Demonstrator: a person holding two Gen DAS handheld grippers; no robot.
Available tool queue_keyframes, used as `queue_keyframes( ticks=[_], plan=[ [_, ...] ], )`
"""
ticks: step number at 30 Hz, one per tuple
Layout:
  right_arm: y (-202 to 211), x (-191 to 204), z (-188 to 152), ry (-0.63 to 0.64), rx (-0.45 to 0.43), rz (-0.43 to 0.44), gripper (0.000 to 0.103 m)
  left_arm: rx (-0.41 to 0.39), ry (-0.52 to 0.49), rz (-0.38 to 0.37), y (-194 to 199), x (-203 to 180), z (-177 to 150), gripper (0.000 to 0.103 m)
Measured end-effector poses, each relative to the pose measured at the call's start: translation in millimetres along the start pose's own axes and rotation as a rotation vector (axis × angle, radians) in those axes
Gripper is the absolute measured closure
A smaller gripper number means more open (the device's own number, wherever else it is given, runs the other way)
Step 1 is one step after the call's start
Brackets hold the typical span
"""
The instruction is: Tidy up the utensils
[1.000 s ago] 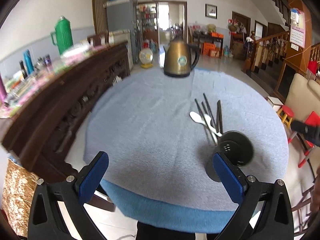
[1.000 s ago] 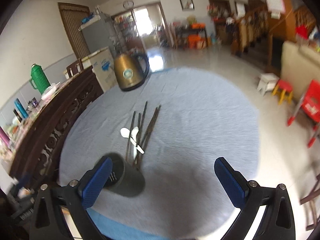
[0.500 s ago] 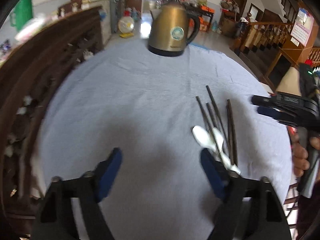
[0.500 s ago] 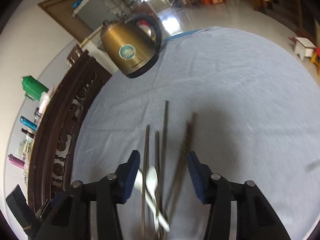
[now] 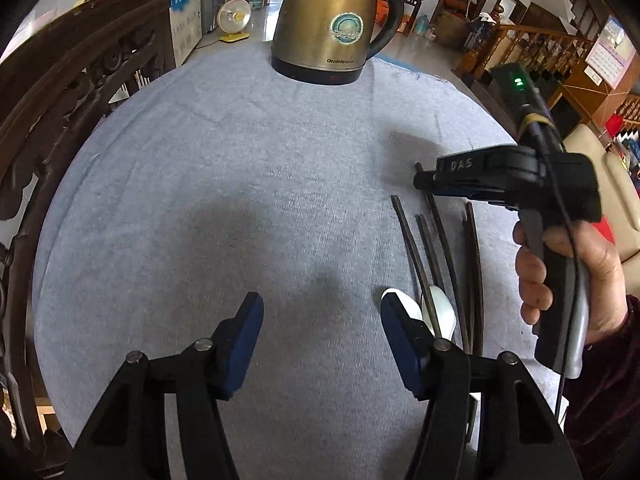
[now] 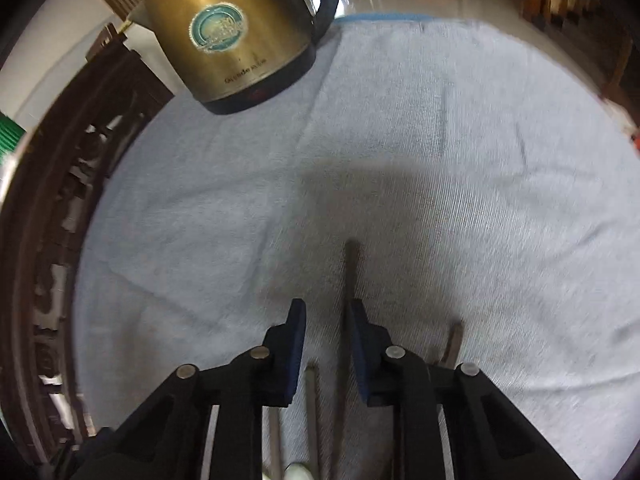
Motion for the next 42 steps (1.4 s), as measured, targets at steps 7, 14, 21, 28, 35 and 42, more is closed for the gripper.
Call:
queue_keyframes(
  ticks=[7, 14, 21, 28, 35, 42],
  plan=[
    [-8, -11, 2, 0.009, 0.015, -0.010, 0.096, 0.014, -0.001, -0.021, -9, -8, 13, 0.042],
    [30, -22, 6, 0.025, -0.108, 0.100, 0.096, 0.060, -0.022, -0.057, -21, -36, 27, 0.062],
    [94, -29, -6, 0.014, -0.226, 0.210, 0.096, 0.134, 0.009, -0.104, -55, -68, 52, 0.062],
    [133, -27, -35, 0.014, -0.303, 0.270, 0.096, 0.212, 0.052, -0.136, -80, -85, 58, 0.062],
    [152, -40, -56, -0.005, -0.333, 0.312, 0.096, 0.224, 0.066, -0.112, -88, -94, 60, 0.065],
    [177, -39, -68, -0.009, -0.385, 0.351, 0.096, 0.187, 0.057, -0.053, -91, -90, 63, 0.098]
  ],
)
Point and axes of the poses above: each gripper's, at about its wrist camera, not at the fingertips, and y roughly against the way its jaws point, x to its left, z to its top, the point moved 8 cm from there along -y, roughly the way its jaws point, and after that the axes turned 13 degrees about z, right-handed, at the moved point
